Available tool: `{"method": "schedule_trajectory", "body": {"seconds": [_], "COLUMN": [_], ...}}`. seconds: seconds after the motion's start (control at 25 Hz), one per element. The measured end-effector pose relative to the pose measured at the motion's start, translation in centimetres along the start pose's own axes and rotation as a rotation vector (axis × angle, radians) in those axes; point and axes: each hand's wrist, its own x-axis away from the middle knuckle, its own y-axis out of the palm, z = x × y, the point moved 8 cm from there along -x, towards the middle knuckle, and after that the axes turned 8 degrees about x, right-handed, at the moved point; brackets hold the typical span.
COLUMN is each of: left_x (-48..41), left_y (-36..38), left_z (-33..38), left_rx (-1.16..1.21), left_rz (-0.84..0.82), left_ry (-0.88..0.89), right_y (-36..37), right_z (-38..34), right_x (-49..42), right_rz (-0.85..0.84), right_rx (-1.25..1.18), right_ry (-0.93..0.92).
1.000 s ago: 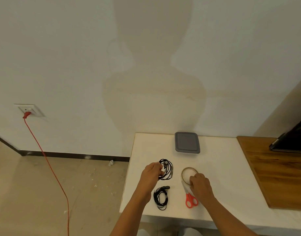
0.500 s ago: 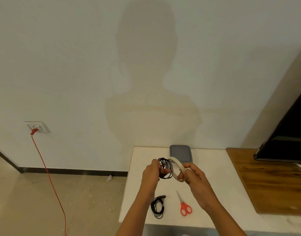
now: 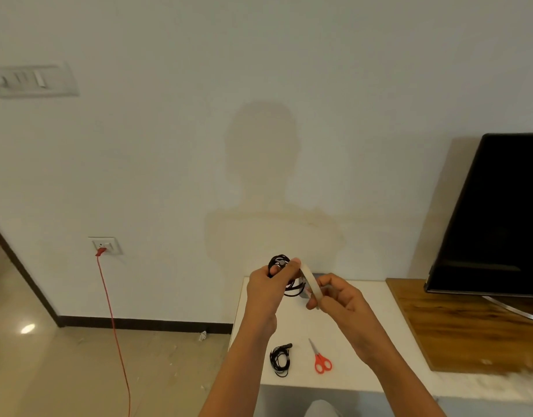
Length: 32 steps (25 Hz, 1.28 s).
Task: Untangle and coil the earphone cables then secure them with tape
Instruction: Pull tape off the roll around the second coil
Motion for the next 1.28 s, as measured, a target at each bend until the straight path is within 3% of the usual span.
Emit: {"method": "schedule_trajectory", "body": {"seconds": [0.28,0.4,0.52,0.6,0.72,0.84,0.92,1.04,1.28], "left_x": [5.4,6.1,7.1,7.6,8.1,8.9,9.1,8.9,9.4], "left_y": [-0.5,-2.8,-5.0,-4.5,-2.5,-1.5,-1.3,-1.7,-1.7], "left_z": [1.1,1.8,3.4,4.2,4.1,4.5,4.4,4.2,4.2], "left_rx": [-0.044,-0.109,-0.35,-0.467,-0.561,-0.634,-0.577,-0.301,-0.037], "left_rz": [-0.075,0.071,0.172,0.014,-0.297,-0.371,-0.4,-0.397,-0.366], "left_ry": [0.088,0.192,0.36,0.494,0.547,0.616,0.629,0.564,0.512], "right_y": [1.3,1.4,1.3,1.8,2.7,2.7,2.8,2.9,2.8], "right_z": [-2.2,-2.6,-3.4,-4.2,-4.7,-4.6,-4.3,-4.4,-4.9], "right_x": [3.8,4.6,5.8,6.3,6.6,6.6,6.9,7.4,7.7], "right_rz": [0.088,0.113,0.115,0.056,-0.027,-0.062,-0.115,-0.198,-0.189], "right_rx": [-0.064,-0.109,-0.103,-0.095,-0.165,-0.243,-0.334,-0.496,-0.585], "right_ry": [0.071,0.084,0.094,0.079,0.098,0.186,0.272,0.353,0.217]}}
